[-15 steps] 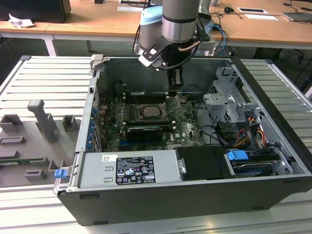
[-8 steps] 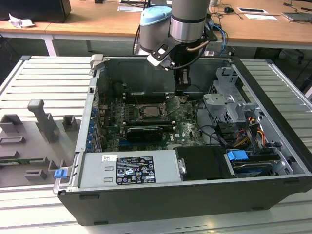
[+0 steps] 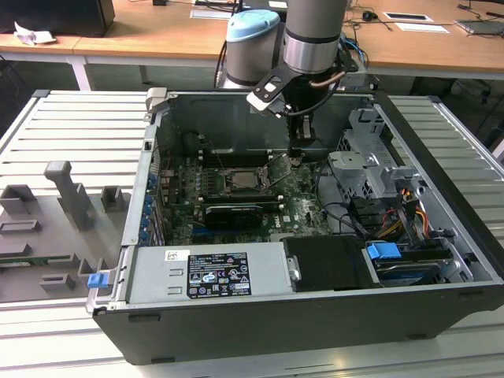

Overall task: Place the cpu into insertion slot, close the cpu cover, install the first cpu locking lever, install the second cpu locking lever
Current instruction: 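Close the cpu cover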

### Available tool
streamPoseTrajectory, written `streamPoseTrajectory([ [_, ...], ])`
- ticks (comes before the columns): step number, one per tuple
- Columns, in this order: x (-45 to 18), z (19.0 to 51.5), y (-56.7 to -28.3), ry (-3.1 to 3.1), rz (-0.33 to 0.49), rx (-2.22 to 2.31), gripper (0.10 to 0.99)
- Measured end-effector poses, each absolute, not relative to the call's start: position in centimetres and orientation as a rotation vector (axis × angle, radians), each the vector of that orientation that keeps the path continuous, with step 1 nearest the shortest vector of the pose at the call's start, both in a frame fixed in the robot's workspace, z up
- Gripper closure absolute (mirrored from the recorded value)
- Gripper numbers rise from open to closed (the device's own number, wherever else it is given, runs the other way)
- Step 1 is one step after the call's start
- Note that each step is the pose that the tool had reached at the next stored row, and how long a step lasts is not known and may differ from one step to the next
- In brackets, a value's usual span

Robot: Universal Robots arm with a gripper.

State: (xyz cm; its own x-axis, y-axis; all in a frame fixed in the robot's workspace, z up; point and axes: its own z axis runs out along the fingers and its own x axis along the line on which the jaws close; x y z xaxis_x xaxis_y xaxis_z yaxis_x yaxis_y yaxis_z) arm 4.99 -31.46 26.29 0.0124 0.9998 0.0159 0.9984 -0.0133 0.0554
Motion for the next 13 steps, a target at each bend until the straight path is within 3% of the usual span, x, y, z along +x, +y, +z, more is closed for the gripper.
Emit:
streamPoseTrajectory([
  [13,5.5,25.0,-31.5,2.192,0.067,2.219,0.98],
])
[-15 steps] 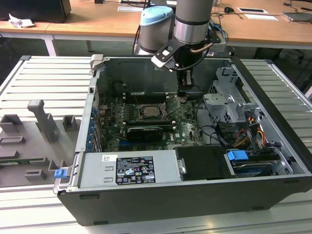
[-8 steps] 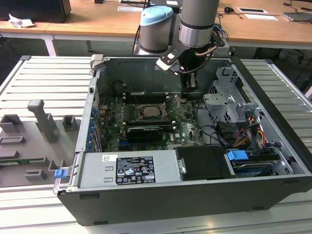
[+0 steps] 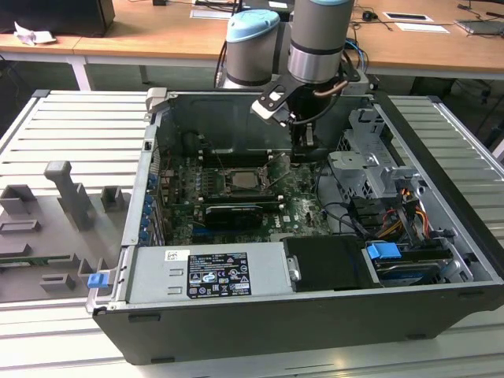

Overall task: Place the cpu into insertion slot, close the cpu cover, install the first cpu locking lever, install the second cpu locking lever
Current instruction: 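Close the cpu cover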

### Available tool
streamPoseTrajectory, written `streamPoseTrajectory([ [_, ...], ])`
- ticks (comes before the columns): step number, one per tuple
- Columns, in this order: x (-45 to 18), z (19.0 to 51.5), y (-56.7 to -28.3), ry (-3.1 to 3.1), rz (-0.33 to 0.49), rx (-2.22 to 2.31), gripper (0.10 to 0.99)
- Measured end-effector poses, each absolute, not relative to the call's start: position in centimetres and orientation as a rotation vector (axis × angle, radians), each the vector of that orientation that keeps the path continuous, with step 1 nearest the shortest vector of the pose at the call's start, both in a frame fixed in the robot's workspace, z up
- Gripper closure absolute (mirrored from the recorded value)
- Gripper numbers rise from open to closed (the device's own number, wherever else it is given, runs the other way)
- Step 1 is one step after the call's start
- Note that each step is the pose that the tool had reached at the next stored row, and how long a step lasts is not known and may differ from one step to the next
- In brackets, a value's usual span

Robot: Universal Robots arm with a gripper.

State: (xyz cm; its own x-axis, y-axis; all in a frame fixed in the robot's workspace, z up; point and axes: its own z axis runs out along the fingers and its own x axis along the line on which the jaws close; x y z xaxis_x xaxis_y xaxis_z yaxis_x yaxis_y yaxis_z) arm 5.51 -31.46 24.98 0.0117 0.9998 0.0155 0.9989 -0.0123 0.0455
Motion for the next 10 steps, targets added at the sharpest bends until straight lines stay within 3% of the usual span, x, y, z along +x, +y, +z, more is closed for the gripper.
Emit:
streamPoseTrajectory([
  [10,5.3,24.85,-31.45,2.197,0.058,2.223,0.98],
])
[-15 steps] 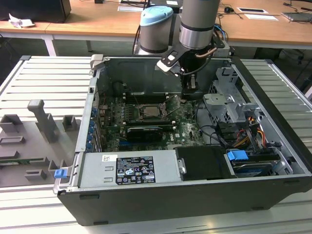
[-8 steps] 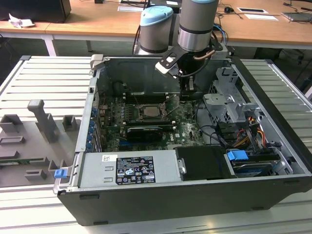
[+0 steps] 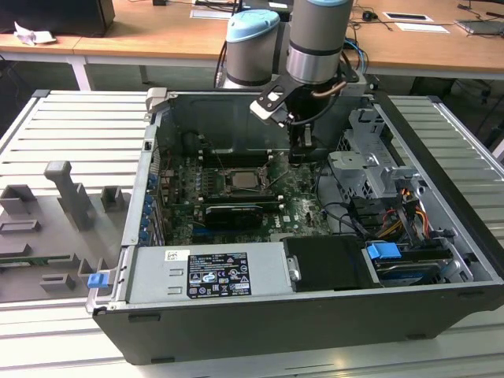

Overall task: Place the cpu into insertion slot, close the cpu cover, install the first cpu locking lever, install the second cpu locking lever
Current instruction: 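Close the cpu cover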

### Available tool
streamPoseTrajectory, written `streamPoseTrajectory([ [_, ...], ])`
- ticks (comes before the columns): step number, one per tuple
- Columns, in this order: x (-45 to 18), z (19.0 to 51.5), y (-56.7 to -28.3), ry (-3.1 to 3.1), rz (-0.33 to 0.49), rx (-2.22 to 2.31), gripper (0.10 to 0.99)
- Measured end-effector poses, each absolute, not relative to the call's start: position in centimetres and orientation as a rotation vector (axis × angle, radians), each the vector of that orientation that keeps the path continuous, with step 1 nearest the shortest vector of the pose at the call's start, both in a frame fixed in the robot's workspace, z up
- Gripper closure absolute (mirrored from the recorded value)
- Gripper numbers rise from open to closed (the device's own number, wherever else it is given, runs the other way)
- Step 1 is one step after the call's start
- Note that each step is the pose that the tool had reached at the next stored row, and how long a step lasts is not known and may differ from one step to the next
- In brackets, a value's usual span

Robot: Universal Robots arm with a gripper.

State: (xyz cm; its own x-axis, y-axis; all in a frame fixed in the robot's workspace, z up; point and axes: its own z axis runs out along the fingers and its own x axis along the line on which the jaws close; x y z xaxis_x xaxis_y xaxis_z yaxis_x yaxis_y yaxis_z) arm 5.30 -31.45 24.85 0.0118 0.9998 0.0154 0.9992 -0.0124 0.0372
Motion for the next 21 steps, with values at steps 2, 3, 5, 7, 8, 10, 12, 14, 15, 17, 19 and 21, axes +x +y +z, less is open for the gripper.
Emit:
streamPoseTrajectory([
  [2,5.24,24.81,-31.45,2.198,0.055,2.225,0.98],
  [3,5.23,24.8,-31.45,2.198,0.054,2.225,0.98],
  [5,5.19,24.78,-31.45,2.199,0.052,2.226,0.98],
  [7,5.14,24.74,-31.45,2.2,0.05,2.227,0.98],
  [8,5.13,24.74,-31.45,2.201,0.049,2.228,0.98],
  [10,5.1,24.71,-31.45,2.202,0.048,2.228,0.98],
  [12,5.06,24.69,-31.45,2.202,0.046,2.229,0.98],
  [14,5.03,24.67,-31.45,2.203,0.044,2.23,0.98],
  [15,5.02,24.66,-31.45,2.203,0.044,2.23,0.98],
  [17,4.99,24.64,-31.45,2.204,0.042,2.231,0.98],
  [19,4.93,24.62,-31.45,2.204,0.041,2.232,0.98],
  [21,4.84,24.6,-31.44,2.205,0.04,2.232,0.98],
])
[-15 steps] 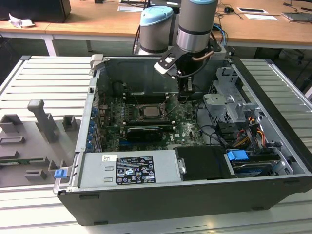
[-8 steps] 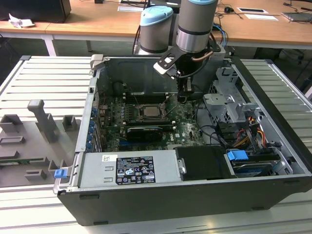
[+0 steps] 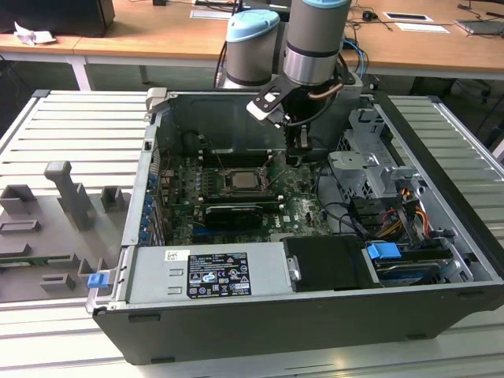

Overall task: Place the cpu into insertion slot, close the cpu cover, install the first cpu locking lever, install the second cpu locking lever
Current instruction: 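Close the cpu cover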

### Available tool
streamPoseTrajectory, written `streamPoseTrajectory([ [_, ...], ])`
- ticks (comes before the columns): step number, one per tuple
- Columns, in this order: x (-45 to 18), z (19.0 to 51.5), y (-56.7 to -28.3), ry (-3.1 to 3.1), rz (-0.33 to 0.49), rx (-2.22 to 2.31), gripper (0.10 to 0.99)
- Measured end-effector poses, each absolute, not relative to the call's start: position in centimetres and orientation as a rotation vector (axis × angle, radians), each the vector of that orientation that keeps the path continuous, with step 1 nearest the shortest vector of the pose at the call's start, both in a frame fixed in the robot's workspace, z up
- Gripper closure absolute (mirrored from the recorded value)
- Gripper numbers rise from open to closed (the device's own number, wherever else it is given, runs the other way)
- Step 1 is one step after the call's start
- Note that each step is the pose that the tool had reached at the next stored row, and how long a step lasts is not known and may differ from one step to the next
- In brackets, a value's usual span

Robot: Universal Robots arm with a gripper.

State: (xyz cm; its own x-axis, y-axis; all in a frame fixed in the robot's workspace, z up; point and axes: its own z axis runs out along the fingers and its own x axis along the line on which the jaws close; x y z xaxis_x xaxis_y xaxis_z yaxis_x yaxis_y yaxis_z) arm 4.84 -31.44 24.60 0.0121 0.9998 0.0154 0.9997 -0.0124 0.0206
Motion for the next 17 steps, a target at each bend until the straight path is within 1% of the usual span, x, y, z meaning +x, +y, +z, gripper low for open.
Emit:
streamPoseTrajectory([
  [11,3.4,24.6,-31.4,2.205,0.039,2.232,0.98],
  [17,1.0,24.5,-31.4,2.205,0.04,2.232,0.98],
])
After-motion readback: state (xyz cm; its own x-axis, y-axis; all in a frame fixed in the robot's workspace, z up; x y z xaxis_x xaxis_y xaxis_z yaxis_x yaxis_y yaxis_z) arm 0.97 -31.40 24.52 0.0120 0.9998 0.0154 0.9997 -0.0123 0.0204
